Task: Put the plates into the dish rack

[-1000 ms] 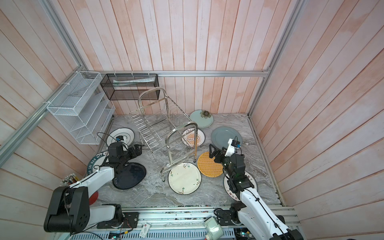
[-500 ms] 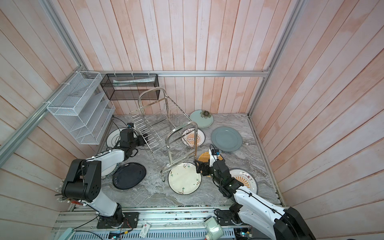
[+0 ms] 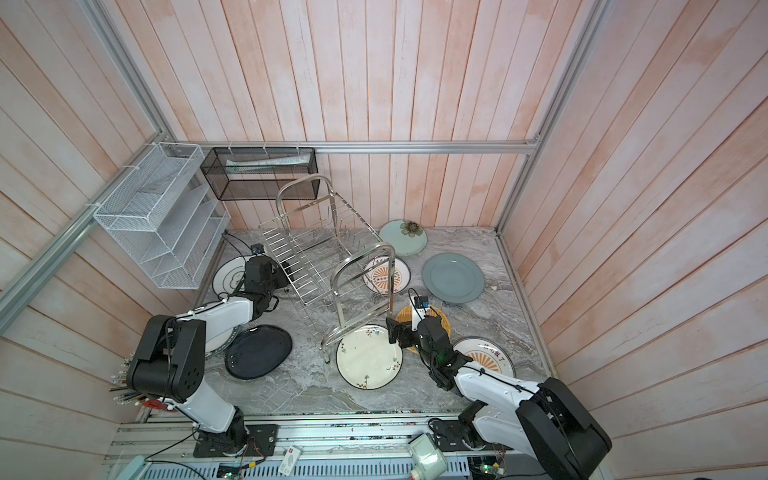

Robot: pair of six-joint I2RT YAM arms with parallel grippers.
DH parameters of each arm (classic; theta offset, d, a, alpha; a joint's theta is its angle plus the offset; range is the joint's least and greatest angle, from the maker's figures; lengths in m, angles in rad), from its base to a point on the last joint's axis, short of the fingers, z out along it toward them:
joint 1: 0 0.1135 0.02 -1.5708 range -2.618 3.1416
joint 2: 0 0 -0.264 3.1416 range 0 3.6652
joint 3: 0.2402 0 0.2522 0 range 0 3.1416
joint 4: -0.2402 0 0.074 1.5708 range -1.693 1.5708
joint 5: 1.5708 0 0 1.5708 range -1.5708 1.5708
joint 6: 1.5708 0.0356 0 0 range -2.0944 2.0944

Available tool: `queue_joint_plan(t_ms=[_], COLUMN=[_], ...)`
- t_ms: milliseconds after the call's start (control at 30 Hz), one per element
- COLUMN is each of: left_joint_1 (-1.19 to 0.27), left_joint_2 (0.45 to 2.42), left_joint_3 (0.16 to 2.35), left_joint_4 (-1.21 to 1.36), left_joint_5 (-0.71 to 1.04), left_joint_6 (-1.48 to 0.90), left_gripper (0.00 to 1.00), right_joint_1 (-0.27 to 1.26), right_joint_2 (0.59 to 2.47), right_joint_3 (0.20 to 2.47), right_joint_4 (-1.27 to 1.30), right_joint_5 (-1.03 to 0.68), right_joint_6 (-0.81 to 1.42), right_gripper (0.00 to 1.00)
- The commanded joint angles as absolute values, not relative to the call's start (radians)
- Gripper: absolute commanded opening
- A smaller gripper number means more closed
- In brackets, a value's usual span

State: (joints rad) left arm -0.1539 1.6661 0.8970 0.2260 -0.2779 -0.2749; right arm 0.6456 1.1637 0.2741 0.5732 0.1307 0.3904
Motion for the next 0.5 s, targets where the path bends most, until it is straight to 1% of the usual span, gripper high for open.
queue_joint_plan(t_ms=[0,133,300,400,467], left_joint_1=[-0.153,-0.153,-0.155,-0.155,-0.155], left_joint_2=[1.683,1.695,1.672,1.662,1.655], left_joint_3=[0.934,0.955,0.929,0.924,0.919], left_joint_4=[0.227,0.190,0.193,0.171,0.158], left_joint_5=[-0.330,-0.374,-0.403,-0.427,-0.440], left_joint_6=[-0.301,-0.328,-0.358,-0.379,-0.391], left_gripper=[0.97,0.97,0.97,0.97,0.97], right_joint_1=[0.651,0.649,0.647,0.610,0.579], right_joint_2=[1.216,1.295,1.340,1.348,1.361], right_joint_3=[0.303,0.334,0.347,0.337,0.338], right_joint_4=[0.675,0.704,0.744,0.773,0.799], right_joint_5=[0.153,0.169,0.203,0.202,0.172], right_joint_6=[0.359,0.362,0.379,0.422,0.449], right_gripper=[0.98,0.98,0.98,0.98,0.98])
